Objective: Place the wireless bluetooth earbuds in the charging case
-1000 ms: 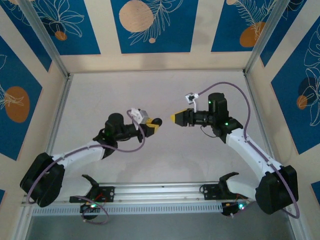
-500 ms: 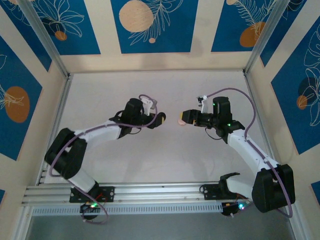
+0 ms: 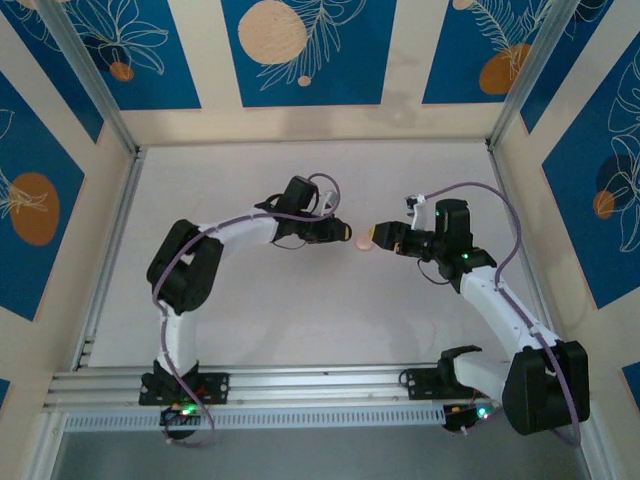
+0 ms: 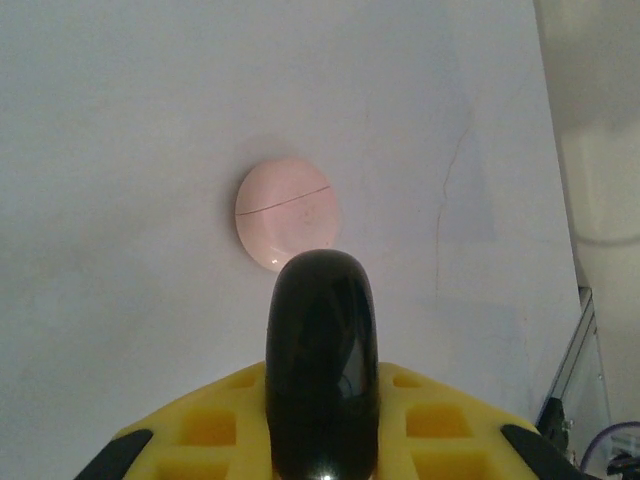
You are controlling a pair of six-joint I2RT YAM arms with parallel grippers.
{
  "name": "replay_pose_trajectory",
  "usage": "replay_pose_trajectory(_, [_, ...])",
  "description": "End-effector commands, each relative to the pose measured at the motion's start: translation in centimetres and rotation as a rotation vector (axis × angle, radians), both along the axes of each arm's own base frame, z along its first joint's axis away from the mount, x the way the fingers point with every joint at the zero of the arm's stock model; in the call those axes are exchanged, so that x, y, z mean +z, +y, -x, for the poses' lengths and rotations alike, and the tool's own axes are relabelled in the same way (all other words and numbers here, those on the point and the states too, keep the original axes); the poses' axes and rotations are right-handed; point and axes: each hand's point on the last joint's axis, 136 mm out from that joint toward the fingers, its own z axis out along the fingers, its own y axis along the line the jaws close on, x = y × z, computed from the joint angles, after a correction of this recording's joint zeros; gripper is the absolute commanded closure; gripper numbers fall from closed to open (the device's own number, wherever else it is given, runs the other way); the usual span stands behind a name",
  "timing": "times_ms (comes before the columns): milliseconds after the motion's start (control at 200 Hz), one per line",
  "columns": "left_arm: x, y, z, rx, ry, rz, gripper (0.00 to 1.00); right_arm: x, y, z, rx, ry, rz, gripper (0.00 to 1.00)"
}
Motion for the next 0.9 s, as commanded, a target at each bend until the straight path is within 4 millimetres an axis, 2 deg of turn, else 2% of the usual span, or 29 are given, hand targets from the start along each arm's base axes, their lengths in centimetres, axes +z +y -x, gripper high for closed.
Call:
replay_pose_trajectory(0, [-0.3, -0.4, 0.8, -0.016, 0.086, 0.000, 0.80, -0.3, -0.3, 0.6, 0.018, -0.004, -0.004, 0.46])
replay_pose_trajectory(330, [-2.9, -0.7, 0.2, 0.029, 0.153, -0.006, 0.76, -0.7, -1.2, 0.6, 0.010, 0.004, -0.017, 0.46])
replay_pose_trajectory(895, [-4.5, -0.3, -1.3, 0.071, 0.171, -0.011, 0.71, -1.2, -2.0, 0.9, -0.011, 0.009, -0.022, 0.46])
